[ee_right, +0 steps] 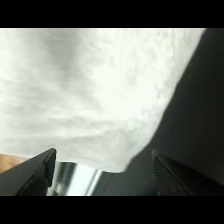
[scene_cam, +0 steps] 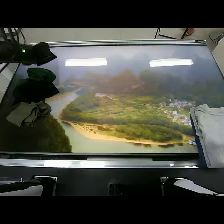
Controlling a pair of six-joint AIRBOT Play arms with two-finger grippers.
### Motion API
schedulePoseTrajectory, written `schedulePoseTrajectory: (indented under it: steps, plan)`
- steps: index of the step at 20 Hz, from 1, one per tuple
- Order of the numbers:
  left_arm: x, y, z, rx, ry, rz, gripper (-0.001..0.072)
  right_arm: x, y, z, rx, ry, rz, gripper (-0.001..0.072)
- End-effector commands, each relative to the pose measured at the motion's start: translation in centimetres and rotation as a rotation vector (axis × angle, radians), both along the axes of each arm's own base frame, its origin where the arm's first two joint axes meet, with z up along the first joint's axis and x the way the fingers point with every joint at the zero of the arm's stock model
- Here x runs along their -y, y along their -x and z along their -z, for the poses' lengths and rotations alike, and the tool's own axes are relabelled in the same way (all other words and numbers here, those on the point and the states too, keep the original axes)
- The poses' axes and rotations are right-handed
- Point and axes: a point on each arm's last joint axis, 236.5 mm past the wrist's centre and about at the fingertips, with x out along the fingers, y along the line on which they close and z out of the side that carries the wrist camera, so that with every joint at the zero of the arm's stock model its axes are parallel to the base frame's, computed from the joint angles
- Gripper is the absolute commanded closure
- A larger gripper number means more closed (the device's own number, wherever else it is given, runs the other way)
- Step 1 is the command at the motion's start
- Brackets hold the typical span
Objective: Fold the clothes and pants, and hang the long-sleeved shirts on hangers.
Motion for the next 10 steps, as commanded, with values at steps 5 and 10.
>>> schedulePoseTrajectory:
  steps: [5,10]
  plan:
    - [-2.1,-3.8,-8.1,0.369,-0.189,-0.105,0.0674,5.3,-21.6,-30.2,0.947,0.724,-0.238,0.0012]
    - [-9.5,-1.3,6.3,-0.162,-0.562,-0.262,0.027,-15.0,-30.7,-21.4,0.796,0.317,-0.67,0.001]
